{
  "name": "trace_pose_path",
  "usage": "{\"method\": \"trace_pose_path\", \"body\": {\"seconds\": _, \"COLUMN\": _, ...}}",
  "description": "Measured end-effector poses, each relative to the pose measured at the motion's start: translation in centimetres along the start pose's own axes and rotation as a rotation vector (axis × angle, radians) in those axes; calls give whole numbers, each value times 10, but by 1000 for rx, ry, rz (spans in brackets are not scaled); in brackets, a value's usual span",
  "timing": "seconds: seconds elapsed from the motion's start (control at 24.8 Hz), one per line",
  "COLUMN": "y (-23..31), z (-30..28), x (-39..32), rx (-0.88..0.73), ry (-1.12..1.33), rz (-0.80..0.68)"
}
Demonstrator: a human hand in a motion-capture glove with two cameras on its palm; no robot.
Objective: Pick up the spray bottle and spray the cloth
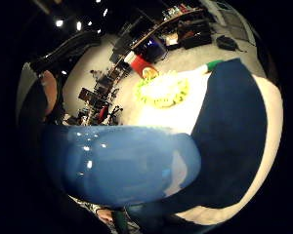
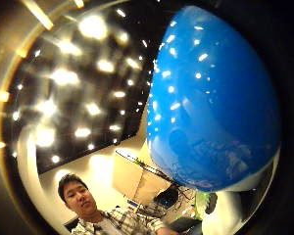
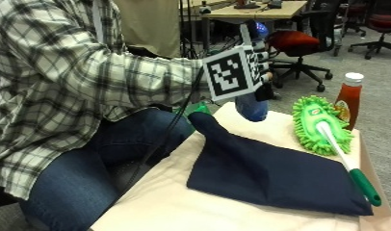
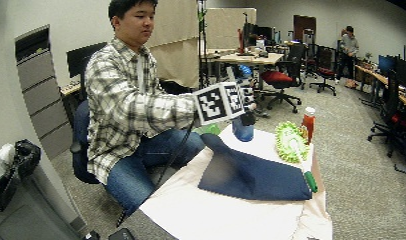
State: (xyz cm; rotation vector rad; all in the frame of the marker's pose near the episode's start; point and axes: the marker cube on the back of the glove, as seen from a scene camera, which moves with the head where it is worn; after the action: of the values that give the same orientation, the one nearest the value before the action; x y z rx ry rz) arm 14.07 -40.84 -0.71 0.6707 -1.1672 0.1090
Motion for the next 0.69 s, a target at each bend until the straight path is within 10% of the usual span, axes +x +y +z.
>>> {"method": "trace_pose_path", "body": {"seconds": 0.69, "y": 17, "z": 68, "x": 80, "rx": -96, "ry": -11, "rz": 118}}
